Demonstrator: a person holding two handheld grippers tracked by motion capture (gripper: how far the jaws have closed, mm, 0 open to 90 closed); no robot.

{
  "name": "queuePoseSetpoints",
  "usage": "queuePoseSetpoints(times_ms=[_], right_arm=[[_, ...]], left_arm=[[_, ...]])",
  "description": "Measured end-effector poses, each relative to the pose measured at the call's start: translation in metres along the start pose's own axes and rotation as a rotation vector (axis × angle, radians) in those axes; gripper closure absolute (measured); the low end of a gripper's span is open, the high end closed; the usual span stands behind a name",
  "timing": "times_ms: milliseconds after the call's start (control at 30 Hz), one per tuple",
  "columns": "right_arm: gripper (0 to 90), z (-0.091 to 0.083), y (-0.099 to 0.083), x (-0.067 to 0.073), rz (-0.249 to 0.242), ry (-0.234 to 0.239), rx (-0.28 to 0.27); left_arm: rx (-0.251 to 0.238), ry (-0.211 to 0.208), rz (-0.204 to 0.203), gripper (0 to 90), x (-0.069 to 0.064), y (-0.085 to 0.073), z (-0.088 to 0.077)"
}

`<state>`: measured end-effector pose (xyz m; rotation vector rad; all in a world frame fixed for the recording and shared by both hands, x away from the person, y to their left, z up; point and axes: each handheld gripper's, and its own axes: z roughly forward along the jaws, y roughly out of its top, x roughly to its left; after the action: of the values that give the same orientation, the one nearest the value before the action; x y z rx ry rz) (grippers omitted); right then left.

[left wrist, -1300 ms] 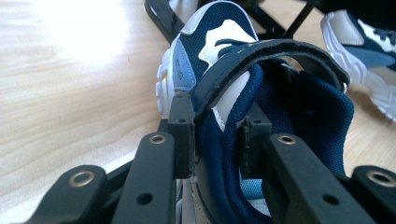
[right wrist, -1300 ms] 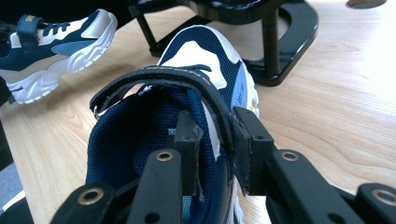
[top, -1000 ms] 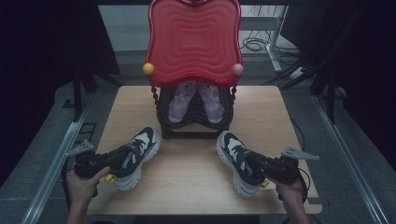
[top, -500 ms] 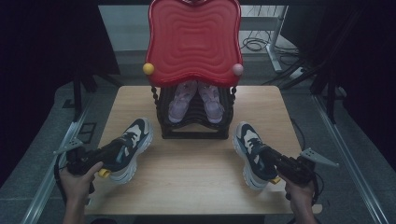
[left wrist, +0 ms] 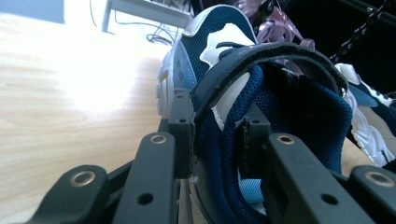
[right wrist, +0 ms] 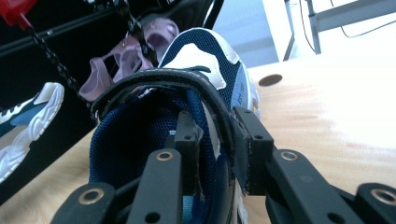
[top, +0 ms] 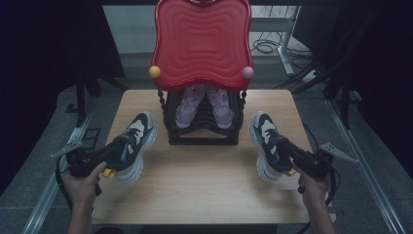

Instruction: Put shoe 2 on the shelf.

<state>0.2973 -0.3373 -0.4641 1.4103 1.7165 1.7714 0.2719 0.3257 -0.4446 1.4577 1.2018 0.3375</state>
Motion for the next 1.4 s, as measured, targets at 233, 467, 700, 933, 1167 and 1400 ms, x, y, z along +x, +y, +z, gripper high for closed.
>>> queuePoseSetpoints(times_ms=[233, 467, 700, 933, 1167, 1400], right_arm=[[73.0, 0.001, 0.015, -0.003, 0.012, -0.004, -0.02], [73.1, -0.004, 0.028, -0.004, 0.028, -0.022, -0.043], [73.1, -0.005, 0.044, -0.001, 0.011, -0.029, -0.069], [73.1, -0.002, 0.063, 0.009, -0.025, -0.024, -0.075], [73.1, 0.003, 0.069, 0.014, -0.025, -0.009, -0.09], [73.1, 0.003, 0.076, 0.011, 0.01, 0.015, -0.14]], left_arm=[[-0.021, -0.008, -0.026, 72.4, 0.003, 0.011, 0.003], [-0.045, 0.006, -0.038, 72.5, 0.009, 0.024, 0.003], [-0.076, 0.009, -0.037, 72.5, 0.012, 0.038, 0.006], [-0.111, -0.002, -0.044, 72.5, 0.013, 0.05, 0.012], [-0.141, -0.011, -0.04, 72.6, 0.01, 0.064, 0.01], [-0.161, -0.016, -0.035, 72.6, 0.007, 0.074, 0.012]])
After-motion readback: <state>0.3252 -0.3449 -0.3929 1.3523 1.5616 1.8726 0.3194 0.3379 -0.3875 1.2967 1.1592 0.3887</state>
